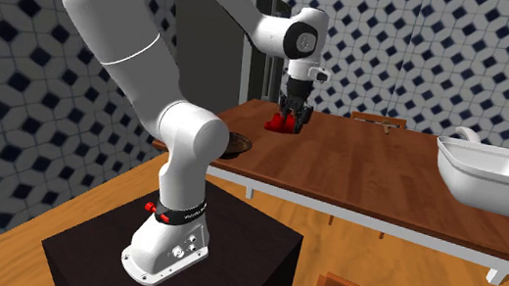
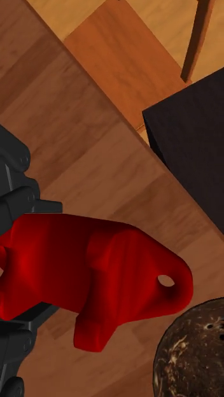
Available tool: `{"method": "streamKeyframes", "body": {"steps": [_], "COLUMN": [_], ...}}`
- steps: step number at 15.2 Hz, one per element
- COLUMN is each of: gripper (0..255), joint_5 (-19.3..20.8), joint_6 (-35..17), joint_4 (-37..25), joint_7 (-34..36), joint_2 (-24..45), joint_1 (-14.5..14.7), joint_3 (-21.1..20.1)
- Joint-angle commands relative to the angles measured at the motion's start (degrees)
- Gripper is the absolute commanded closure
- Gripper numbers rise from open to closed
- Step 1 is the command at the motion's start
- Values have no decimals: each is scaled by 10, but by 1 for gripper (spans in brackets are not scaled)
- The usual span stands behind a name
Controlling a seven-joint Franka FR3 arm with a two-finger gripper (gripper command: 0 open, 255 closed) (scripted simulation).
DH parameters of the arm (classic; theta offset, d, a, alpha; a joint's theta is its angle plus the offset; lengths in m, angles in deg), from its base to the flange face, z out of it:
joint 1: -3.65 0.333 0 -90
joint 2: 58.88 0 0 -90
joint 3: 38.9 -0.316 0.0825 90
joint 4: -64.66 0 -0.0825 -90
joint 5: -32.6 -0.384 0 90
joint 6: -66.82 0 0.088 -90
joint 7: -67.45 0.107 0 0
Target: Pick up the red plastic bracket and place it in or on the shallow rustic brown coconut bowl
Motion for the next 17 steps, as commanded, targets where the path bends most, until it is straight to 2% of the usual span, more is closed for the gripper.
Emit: {"method": "streamKeyframes", "body": {"steps": [1, 8, 14, 17], "gripper": [255, 255, 255, 255], "joint_5": [-8, -58, -119, -123], "joint_6": [9, 30, 44, 17], "joint_4": [23, 79, 99, 118], "joint_7": [28, 126, 223, 222], "joint_2": [-32, -115, -156, -148], "joint_1": [9, 59, 121, 123], "joint_3": [-22, -107, -191, -194]}}
